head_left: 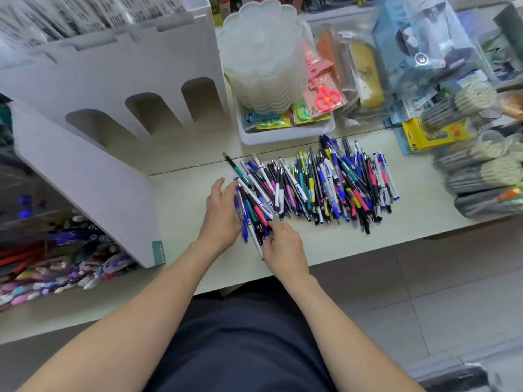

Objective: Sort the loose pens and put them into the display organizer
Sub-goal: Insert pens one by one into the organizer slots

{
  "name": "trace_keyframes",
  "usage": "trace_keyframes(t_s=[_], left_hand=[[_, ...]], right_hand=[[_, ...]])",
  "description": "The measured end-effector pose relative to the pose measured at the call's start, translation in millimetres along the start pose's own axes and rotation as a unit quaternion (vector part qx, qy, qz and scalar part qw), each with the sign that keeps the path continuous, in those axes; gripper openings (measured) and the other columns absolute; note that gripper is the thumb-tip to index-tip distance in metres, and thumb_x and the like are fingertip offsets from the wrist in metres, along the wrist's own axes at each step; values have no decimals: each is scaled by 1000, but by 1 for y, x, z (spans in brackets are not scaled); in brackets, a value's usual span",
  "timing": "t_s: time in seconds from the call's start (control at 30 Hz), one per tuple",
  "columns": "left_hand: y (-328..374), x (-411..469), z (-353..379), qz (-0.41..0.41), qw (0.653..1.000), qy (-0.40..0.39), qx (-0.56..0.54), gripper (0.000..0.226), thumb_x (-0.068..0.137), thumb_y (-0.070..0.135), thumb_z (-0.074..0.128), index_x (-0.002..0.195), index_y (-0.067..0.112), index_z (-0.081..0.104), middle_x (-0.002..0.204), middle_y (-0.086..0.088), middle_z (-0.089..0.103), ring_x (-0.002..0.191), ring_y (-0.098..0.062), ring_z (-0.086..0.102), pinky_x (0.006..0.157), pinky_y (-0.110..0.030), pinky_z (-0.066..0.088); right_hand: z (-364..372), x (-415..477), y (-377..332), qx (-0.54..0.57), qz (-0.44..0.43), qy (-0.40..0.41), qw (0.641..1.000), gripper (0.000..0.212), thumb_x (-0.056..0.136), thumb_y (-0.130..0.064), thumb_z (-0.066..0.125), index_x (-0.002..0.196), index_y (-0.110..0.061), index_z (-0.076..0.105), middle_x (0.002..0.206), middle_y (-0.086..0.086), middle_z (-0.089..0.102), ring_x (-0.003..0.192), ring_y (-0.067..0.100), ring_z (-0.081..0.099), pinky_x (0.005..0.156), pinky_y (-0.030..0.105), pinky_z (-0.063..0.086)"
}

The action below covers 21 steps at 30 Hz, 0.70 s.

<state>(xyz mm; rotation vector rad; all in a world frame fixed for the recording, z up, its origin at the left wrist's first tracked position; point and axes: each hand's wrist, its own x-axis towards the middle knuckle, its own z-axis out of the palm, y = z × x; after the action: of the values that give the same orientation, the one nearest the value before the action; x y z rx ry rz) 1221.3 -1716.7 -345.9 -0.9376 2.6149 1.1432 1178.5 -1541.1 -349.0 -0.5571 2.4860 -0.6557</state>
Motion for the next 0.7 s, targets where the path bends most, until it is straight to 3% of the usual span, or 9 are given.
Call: trace_keyframes(t_s=[0.07, 0.17, 0.23, 0.3, 0.37, 0.47, 0.53, 0.63, 0.7], left_hand=[[0, -5, -2, -88, 996, 3, -11, 75, 88, -9, 51, 159, 7, 34, 155, -19, 27, 136, -45, 42, 116, -42, 35], [-2, -5, -1, -148, 986, -53, -49, 66, 95, -1, 52, 158, 6, 33, 145, -14, 31, 126, -37, 53, 114, -40, 43], [-1, -4, 2, -134, 985, -81, -76, 64, 97, 4, 56, 157, 13, 35, 133, -6, 34, 123, -33, 54, 108, -51, 52], [1, -4, 5, -118, 985, -80, -91, 62, 97, 11, 62, 154, 19, 38, 123, -2, 36, 122, -31, 54, 100, -56, 57], [0, -2, 7, -118, 987, -62, -90, 59, 97, 14, 65, 150, 18, 40, 119, -2, 40, 124, -30, 53, 101, -52, 56], [-7, 1, 7, -133, 988, -24, -76, 60, 96, 12, 68, 150, 15, 42, 124, -11, 50, 120, -31, 53, 102, -43, 51], [-10, 1, 6, -137, 988, -18, -71, 65, 94, 12, 72, 150, 17, 41, 128, -16, 52, 116, -33, 56, 101, -44, 52], [-13, 1, 7, -137, 988, -17, -71, 71, 90, 13, 78, 150, 19, 41, 129, -15, 51, 113, -34, 59, 99, -48, 55], [-13, 2, 8, -133, 989, -10, -67, 74, 89, 13, 80, 151, 20, 40, 130, -14, 50, 113, -32, 59, 100, -44, 54]], right_hand=[[-3, -4, -5, -13, 36, 13, 999, 38, 95, -22, 63, 131, -10, 63, 114, 10, 66, 102, 32, 65, 81, 41, 50], [-2, -8, -12, -77, 83, -63, 992, 70, 84, -43, 79, 137, -13, 46, 123, 8, 51, 101, 35, 64, 75, 40, 48], [4, -9, -16, -93, 67, -102, 988, 88, 80, -36, 88, 145, -9, 35, 127, 9, 44, 103, 38, 65, 77, 41, 51], [11, -8, -17, -62, 57, -97, 992, 90, 86, -23, 86, 153, -4, 29, 130, 12, 45, 108, 38, 64, 84, 42, 52], [14, -8, -17, -14, 45, -75, 996, 83, 92, -16, 79, 159, -4, 29, 129, 14, 49, 109, 36, 62, 91, 41, 51], [17, -6, -17, 51, 13, -31, 998, 66, 96, -13, 76, 153, -7, 44, 122, 12, 59, 106, 29, 62, 96, 40, 51], [17, -5, -15, 68, -14, -38, 997, 74, 91, -18, 82, 154, -12, 45, 120, 8, 61, 102, 24, 63, 96, 38, 52], [14, -3, -11, 26, -52, -94, 994, 88, 87, -13, 82, 160, -22, 35, 130, 6, 56, 107, 28, 62, 96, 40, 52], [13, 0, -8, -33, -89, -106, 990, 80, 91, -8, 77, 159, -19, 37, 129, 10, 58, 110, 33, 63, 93, 43, 53]])
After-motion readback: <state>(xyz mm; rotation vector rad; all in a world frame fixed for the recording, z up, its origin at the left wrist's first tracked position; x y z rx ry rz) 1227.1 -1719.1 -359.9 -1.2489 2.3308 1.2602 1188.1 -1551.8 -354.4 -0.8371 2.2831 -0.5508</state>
